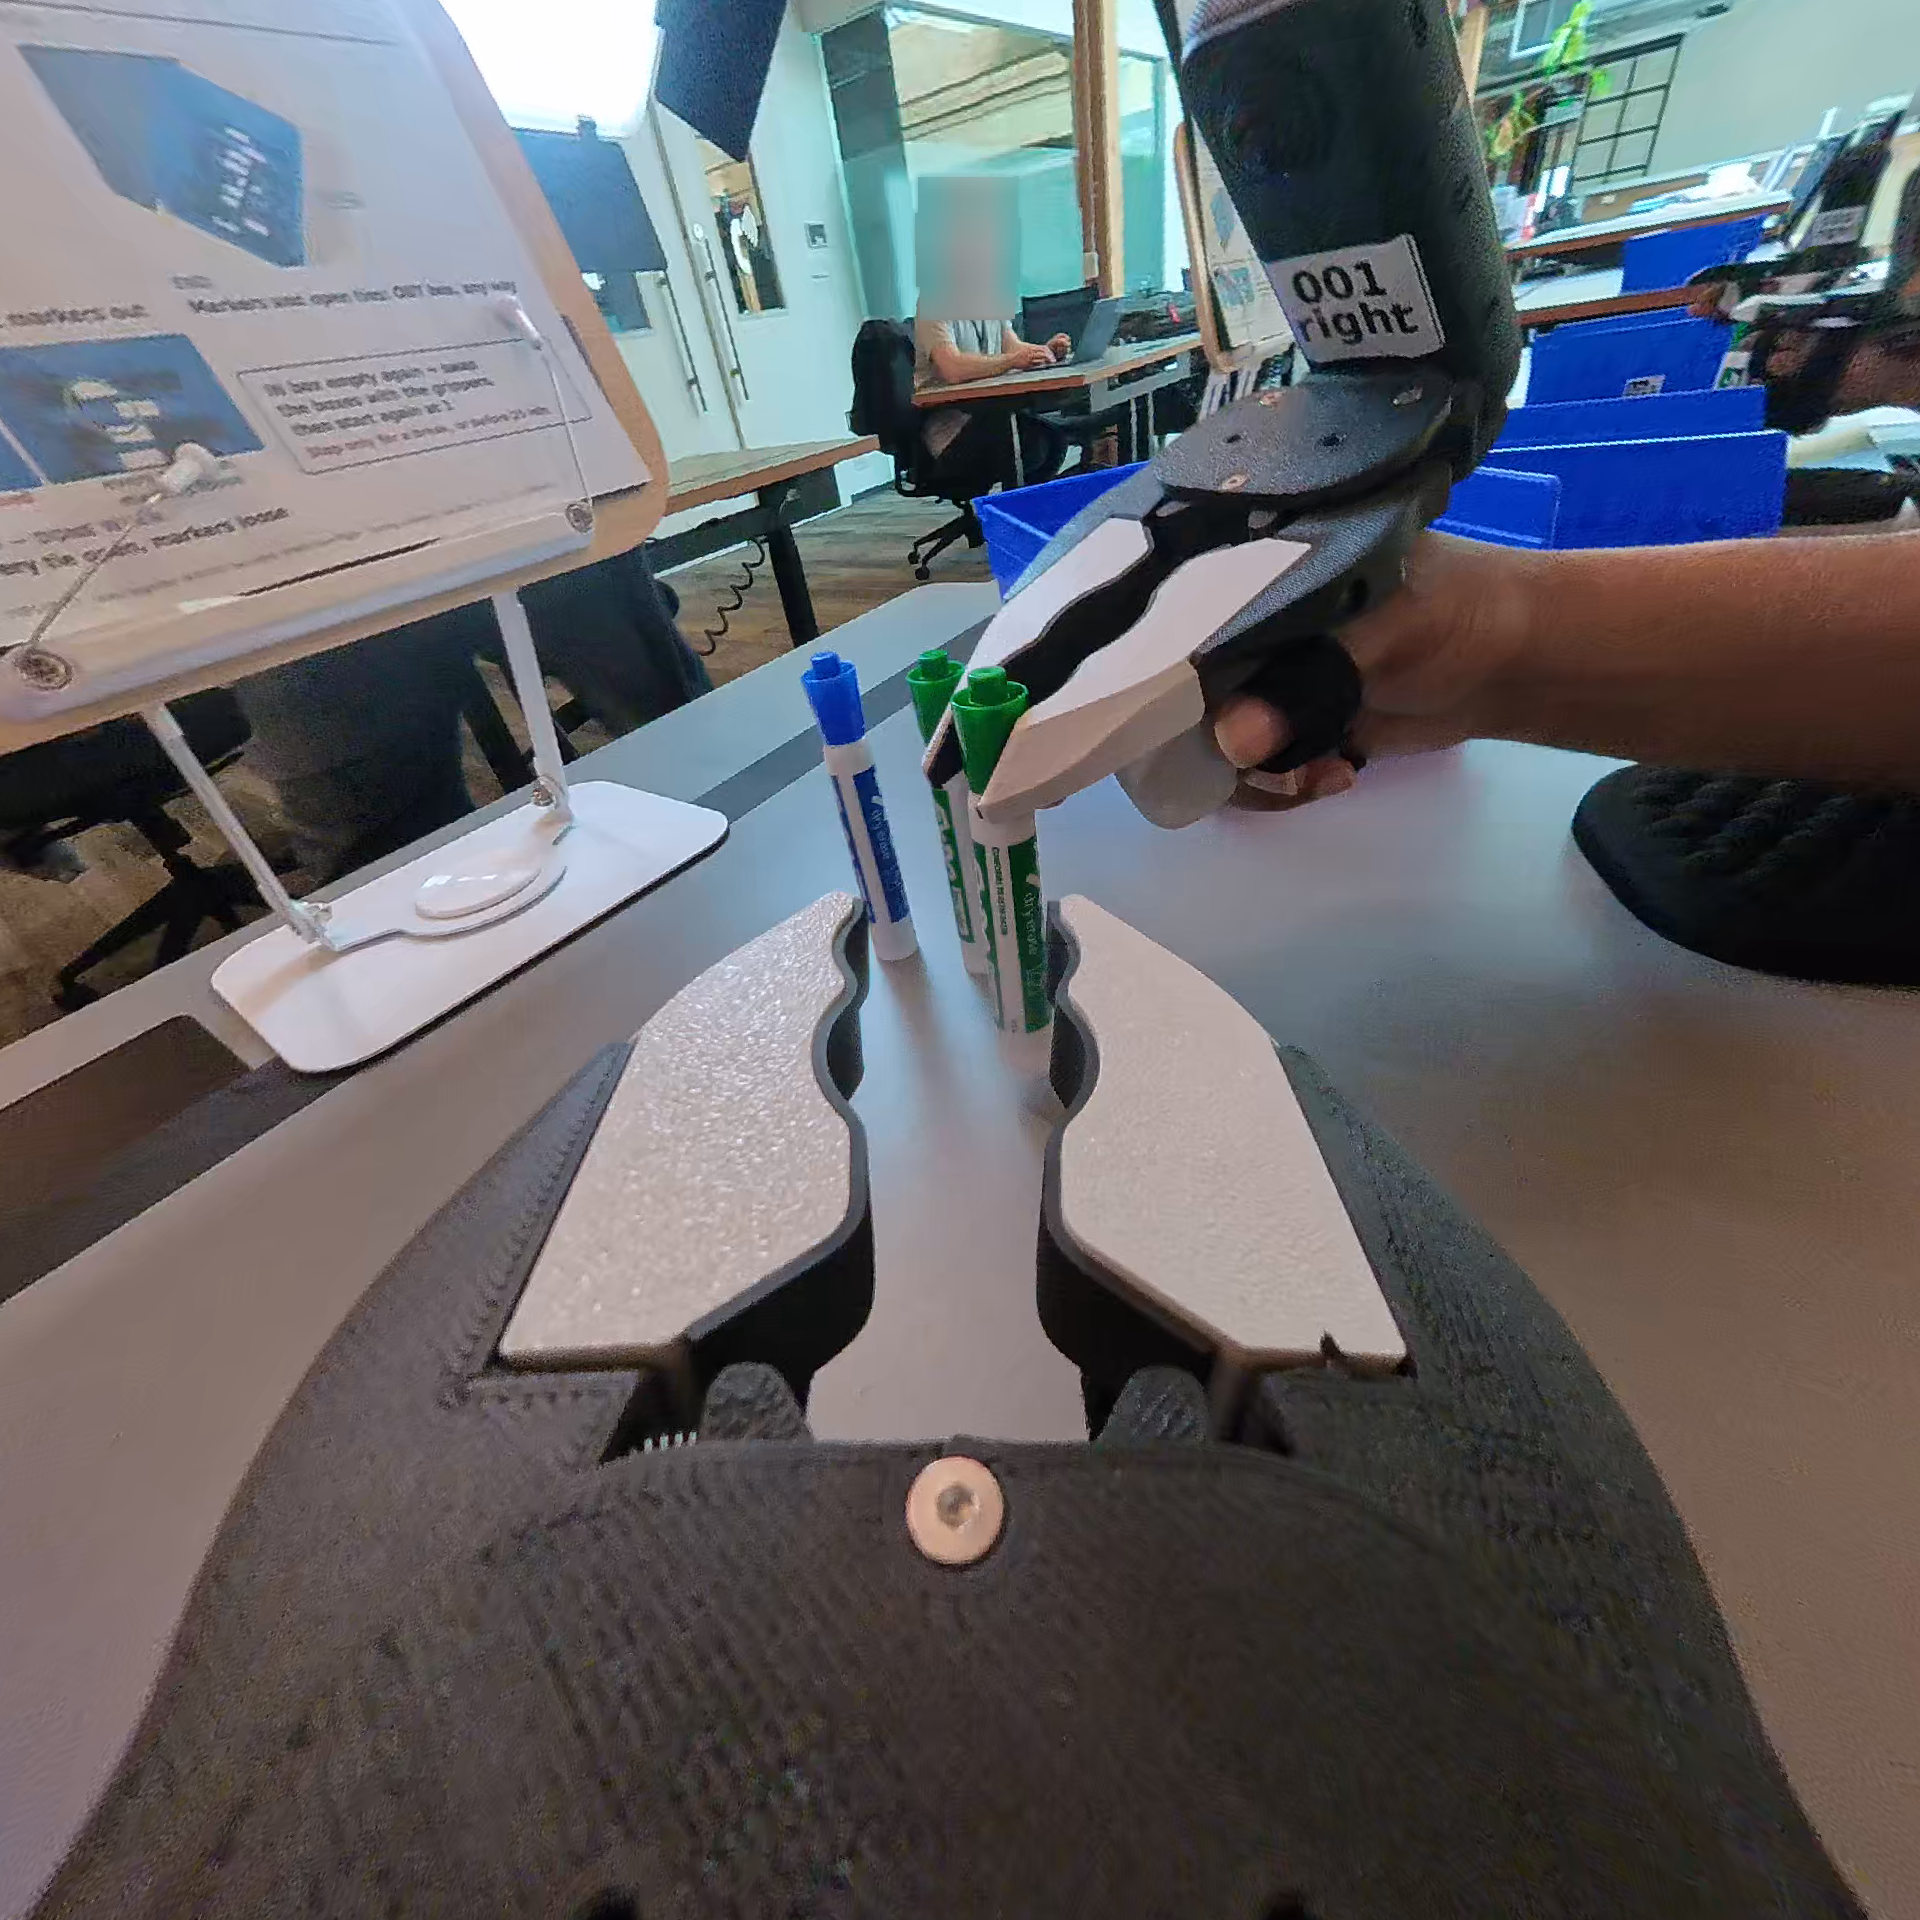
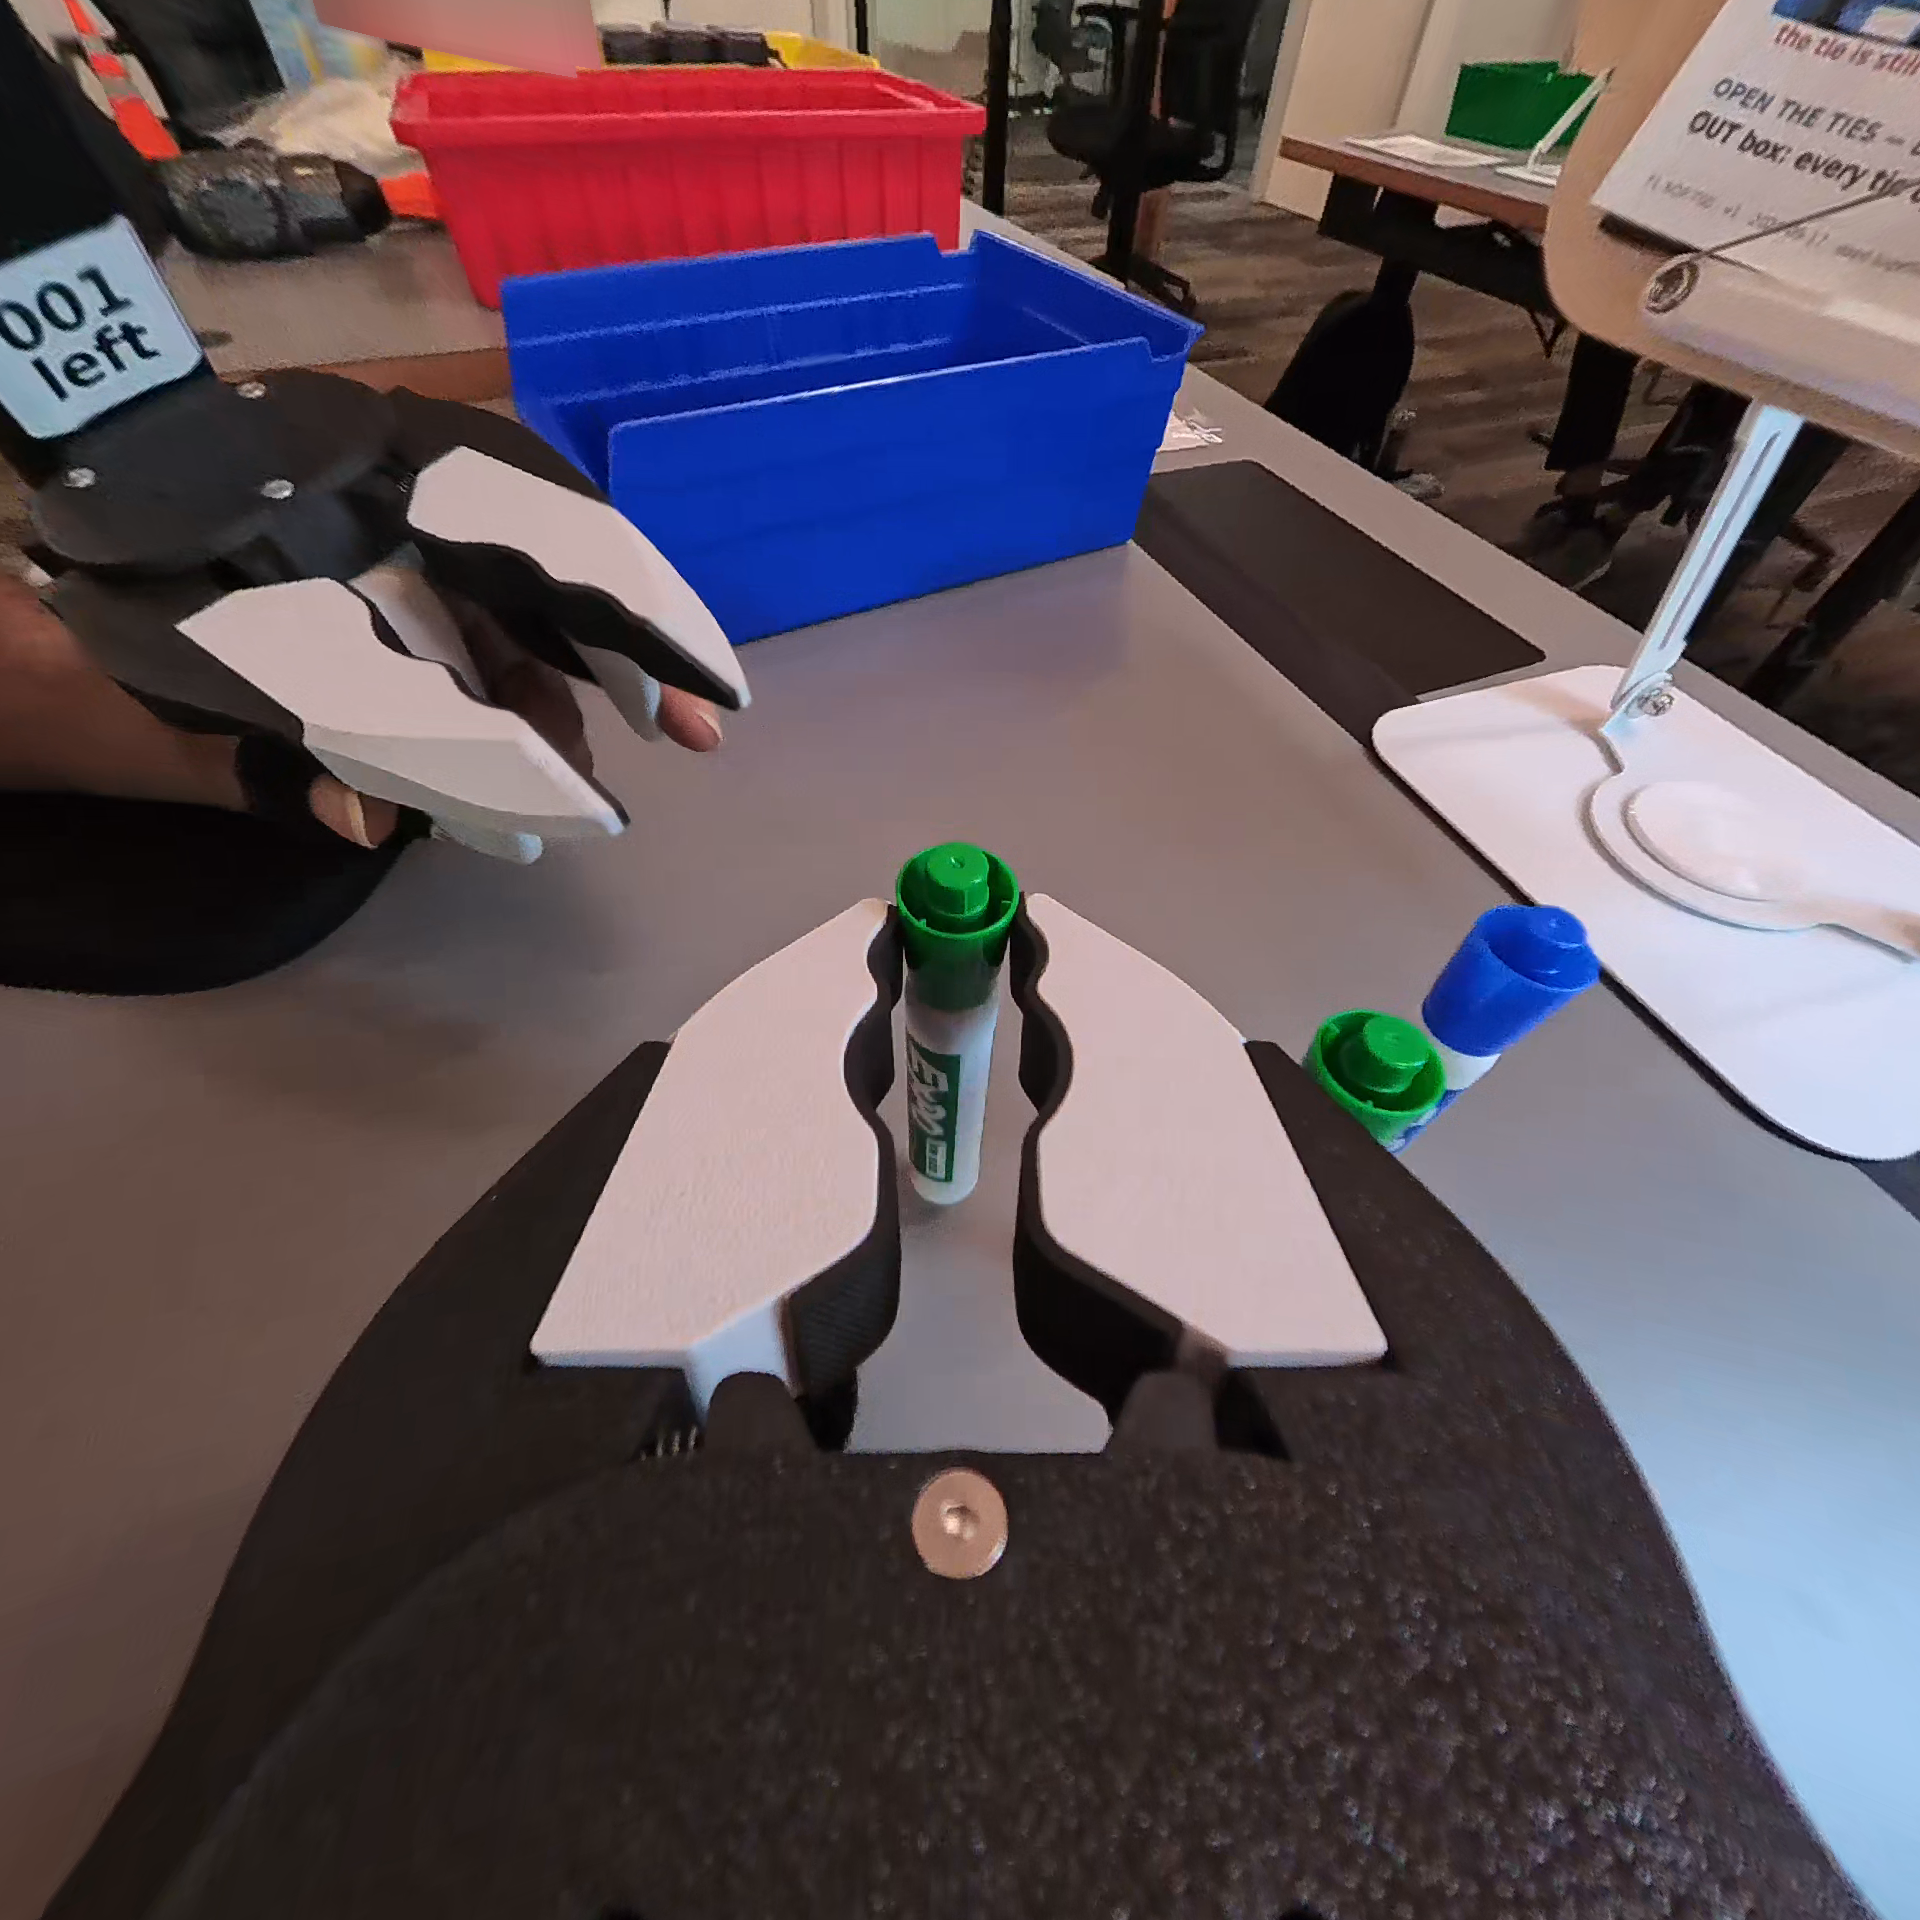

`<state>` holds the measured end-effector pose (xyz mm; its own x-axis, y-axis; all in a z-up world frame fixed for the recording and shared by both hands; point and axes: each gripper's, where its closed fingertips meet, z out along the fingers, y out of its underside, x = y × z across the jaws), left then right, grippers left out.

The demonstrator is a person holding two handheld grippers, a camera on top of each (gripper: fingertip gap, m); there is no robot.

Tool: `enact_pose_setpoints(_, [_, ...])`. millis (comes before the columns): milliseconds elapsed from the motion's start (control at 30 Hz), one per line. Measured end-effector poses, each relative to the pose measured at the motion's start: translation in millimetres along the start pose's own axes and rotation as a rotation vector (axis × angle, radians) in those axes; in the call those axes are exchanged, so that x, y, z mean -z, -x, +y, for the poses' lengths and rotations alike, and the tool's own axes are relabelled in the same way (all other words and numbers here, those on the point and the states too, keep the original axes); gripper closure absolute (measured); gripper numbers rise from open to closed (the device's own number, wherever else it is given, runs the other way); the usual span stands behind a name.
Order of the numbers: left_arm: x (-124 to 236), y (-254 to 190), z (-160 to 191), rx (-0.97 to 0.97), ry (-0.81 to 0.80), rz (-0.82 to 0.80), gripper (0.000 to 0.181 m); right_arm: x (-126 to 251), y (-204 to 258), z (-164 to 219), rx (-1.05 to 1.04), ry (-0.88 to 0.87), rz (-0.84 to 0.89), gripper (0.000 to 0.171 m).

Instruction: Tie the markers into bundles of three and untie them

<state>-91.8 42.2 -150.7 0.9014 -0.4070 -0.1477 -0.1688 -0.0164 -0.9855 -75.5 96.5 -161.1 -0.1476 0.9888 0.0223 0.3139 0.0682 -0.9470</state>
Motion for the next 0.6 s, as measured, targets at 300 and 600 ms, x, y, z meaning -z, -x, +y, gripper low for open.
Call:
enact_pose_setpoints(300, [-1.6,2.3,8.3,0.026,0.024,0.015,0.151,-10.8,0.1,14.3,-0.006,0.054,0.002,0.149])
enact_pose_setpoints(600, [2.3,5.8,11.2,0.035,0.039,0.001,0.156,3.0,3.7,-0.9,0.045,0.002,0.011,0.137])
